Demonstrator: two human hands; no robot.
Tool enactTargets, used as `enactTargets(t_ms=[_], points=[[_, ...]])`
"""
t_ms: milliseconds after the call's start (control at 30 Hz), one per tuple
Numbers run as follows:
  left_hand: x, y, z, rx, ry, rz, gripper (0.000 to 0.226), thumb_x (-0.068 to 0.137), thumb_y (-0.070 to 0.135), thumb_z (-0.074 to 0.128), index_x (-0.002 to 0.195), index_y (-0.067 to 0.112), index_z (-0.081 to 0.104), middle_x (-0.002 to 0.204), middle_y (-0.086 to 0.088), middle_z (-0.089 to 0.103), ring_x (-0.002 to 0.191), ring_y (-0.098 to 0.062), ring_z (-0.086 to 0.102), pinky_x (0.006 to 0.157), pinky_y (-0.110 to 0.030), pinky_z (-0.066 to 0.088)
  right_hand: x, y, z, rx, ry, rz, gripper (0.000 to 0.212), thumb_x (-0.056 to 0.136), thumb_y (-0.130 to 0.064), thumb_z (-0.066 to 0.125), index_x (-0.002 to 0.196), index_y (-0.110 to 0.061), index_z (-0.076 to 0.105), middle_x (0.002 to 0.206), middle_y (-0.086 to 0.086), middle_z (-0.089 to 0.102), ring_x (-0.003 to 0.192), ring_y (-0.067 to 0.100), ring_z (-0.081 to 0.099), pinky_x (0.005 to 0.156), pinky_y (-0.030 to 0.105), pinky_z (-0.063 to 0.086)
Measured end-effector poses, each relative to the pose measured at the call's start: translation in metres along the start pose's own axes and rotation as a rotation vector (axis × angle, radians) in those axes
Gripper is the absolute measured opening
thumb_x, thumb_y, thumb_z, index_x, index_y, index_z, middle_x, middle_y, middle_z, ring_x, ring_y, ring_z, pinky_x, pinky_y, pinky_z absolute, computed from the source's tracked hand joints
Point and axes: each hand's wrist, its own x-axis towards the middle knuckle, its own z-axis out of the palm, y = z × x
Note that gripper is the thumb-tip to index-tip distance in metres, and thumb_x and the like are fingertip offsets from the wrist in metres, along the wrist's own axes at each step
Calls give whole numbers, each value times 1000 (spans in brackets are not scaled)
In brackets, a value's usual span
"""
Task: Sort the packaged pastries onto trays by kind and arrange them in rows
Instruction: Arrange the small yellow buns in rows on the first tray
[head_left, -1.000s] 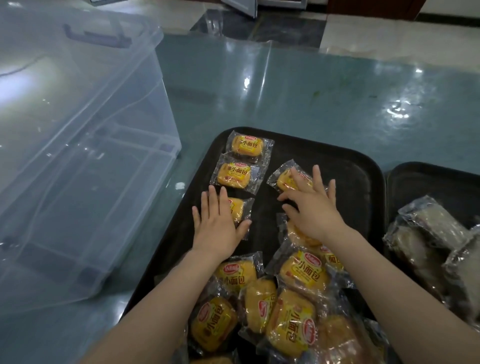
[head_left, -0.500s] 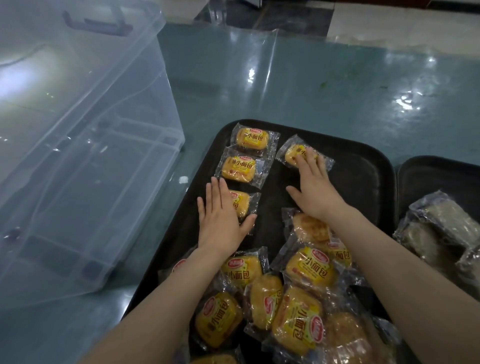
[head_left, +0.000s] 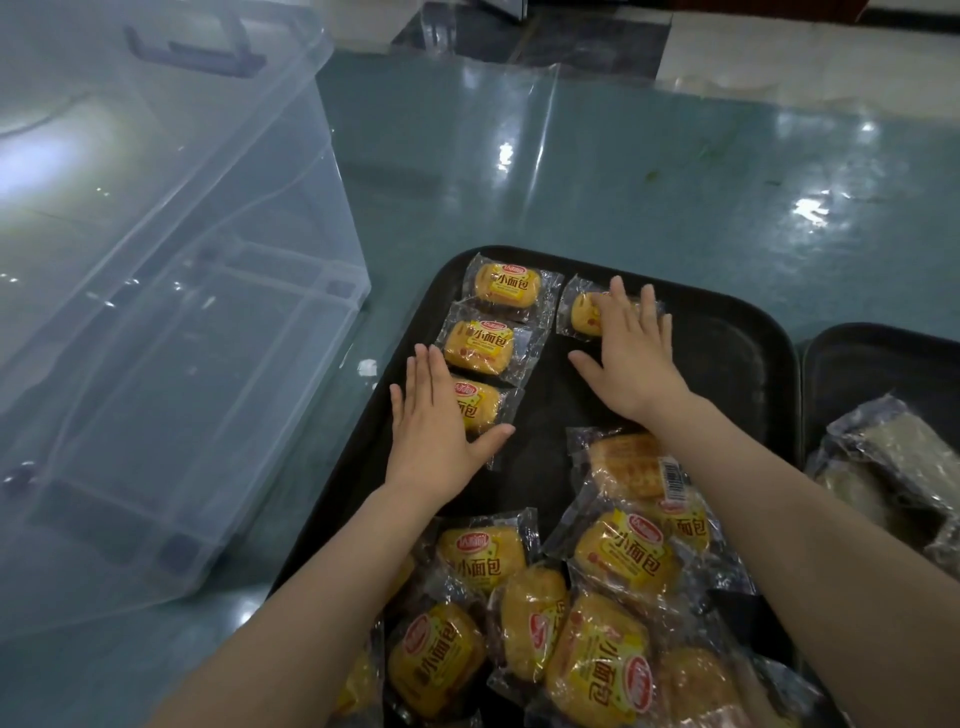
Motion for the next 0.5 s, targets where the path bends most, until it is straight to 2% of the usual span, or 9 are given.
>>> enactTargets(t_ms=[67, 167, 300, 400, 500], points=[[0, 1, -3, -40, 17, 11, 113, 76, 62, 61, 147, 20, -16, 158, -1, -13, 136, -7, -17, 108, -34, -13, 2, -3, 3, -81, -37, -52, 72, 95, -48, 45, 152, -32, 4, 161, 0, -10, 144, 32, -19, 112, 51, -7], [-1, 0, -9, -61, 21, 3, 106, 81, 58, 58, 148, 18, -13, 158, -2, -11, 142, -12, -12, 111, -33, -10, 4, -4, 8, -159, -126, -65, 66, 96, -57, 33, 152, -37, 3, 160, -2, -17, 143, 34, -23, 113, 55, -6], [-7, 1, -20, -96, 9, 25, 98, 85, 54, 55, 149, 18, -9, 159, -1, -8, 142, -10, -9, 112, -31, -5, 3, -6, 1, -103, -116, -64, 63, 98, -51, 36, 152, -37, 8, 161, -2, -13, 143, 32, -21, 112, 54, -7], [-19, 2, -28, -167, 17, 57, 90, 87, 47, 56, 150, 24, -3, 159, 5, -1, 138, -3, -6, 112, -31, 3, -17, -8, -7, 41, -35, -74, 61, 97, -38, 48, 151, -32, 20, 161, -3, 2, 147, 24, -7, 115, 47, 3], [-38, 3, -32, -249, 27, 90, 81, 88, 41, 57, 150, 31, 5, 157, 11, 9, 134, 4, -4, 111, -29, 7, -54, 0, -16, 158, -4, -53, 48, 94, -30, 57, 140, -30, 44, 156, -4, 28, 144, 16, 21, 110, 31, 18]])
